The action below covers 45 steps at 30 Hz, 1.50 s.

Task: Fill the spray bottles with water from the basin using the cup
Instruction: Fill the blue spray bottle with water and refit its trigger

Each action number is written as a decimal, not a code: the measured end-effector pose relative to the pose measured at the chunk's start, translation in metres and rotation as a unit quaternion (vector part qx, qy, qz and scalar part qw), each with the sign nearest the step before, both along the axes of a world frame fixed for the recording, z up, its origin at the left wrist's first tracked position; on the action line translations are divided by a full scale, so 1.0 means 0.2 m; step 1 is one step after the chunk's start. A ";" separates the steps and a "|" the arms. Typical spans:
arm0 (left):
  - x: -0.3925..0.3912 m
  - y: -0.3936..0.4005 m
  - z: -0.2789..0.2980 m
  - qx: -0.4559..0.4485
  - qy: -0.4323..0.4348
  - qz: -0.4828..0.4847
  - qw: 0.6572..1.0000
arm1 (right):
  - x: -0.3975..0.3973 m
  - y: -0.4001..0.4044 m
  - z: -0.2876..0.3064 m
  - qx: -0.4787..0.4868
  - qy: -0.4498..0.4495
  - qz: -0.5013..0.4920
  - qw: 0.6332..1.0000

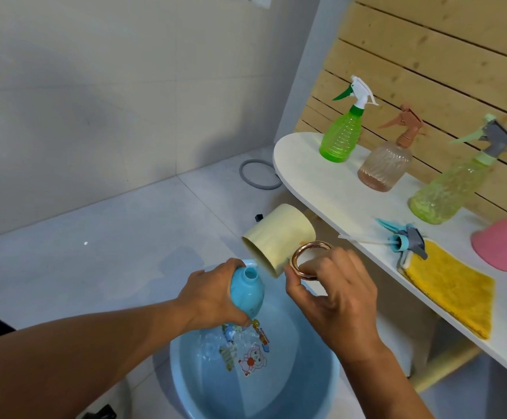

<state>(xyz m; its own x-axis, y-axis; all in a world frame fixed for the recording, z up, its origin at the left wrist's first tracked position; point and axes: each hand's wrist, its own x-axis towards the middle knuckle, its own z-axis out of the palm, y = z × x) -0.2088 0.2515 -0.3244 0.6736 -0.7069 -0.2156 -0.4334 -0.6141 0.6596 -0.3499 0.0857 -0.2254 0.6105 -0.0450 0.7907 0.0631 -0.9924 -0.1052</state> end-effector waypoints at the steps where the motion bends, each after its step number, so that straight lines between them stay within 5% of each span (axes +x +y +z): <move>1: 0.00 0.00 0.00 -0.003 0.008 0.005 1.000 | 0.00 -0.01 -0.02 0.032 0.000 -0.005 0.999; 6: 0.00 0.01 0.00 -0.025 0.047 0.011 0.998 | 0.02 -0.04 -0.15 0.225 0.059 -0.098 0.968; 13: 0.00 0.04 -0.02 -0.047 0.057 0.016 0.997 | 0.06 -0.17 -0.53 0.383 0.250 -0.237 0.857; 18: 0.00 0.06 -0.04 -0.064 0.070 0.029 0.995 | 0.07 -0.23 -0.86 0.379 0.326 -0.274 0.821; 27: 0.01 0.09 -0.07 -0.088 0.081 0.038 0.992 | 0.19 -0.20 -1.14 0.238 0.516 -0.198 0.798; 32: 0.04 0.09 -0.07 -0.099 0.084 0.041 0.991 | 0.28 -0.09 -1.17 0.236 0.544 -0.142 0.793; 41: 0.08 0.09 -0.05 -0.110 0.074 0.042 0.990 | 0.32 0.16 -1.15 0.415 0.504 -0.086 0.753; 45: 0.07 0.10 -0.04 -0.109 0.063 0.037 0.991 | 0.29 0.12 -1.04 0.659 0.369 -0.090 0.650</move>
<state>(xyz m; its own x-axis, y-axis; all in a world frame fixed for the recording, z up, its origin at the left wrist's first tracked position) -0.1943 0.2705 -0.3323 0.7029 -0.6955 -0.1489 -0.2987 -0.4787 0.8256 -0.2923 0.1100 -0.4343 0.6924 -0.5090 -0.5114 -0.5918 0.0047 -0.8060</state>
